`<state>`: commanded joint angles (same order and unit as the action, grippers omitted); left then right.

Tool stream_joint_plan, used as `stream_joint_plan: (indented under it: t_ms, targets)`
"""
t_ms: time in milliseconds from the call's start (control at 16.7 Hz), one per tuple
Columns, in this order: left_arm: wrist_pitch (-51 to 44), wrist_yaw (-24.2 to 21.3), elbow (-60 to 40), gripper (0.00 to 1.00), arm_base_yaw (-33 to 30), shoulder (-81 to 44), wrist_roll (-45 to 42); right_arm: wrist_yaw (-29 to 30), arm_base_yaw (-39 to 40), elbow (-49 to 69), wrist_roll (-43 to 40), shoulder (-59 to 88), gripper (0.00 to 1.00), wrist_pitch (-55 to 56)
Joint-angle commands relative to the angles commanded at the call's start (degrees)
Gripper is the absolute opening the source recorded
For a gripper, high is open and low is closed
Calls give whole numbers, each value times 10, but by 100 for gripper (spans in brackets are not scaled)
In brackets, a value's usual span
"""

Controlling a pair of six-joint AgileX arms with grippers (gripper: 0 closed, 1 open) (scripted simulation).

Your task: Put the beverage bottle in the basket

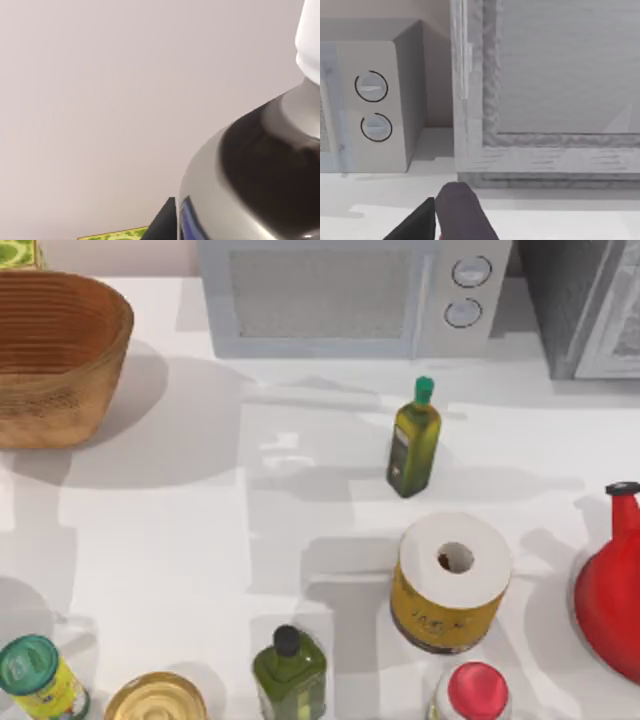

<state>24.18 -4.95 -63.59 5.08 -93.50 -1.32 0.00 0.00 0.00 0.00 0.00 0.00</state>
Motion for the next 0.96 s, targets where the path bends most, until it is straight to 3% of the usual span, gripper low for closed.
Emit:
stream_joint_plan:
  t_ms: [600,960]
  targets:
    - [0,0,0,98,0,0,0,0,0,0,0,0,100,0]
    - [0,0,0,100,0,0,0,0,0,0,0,0,100,0]
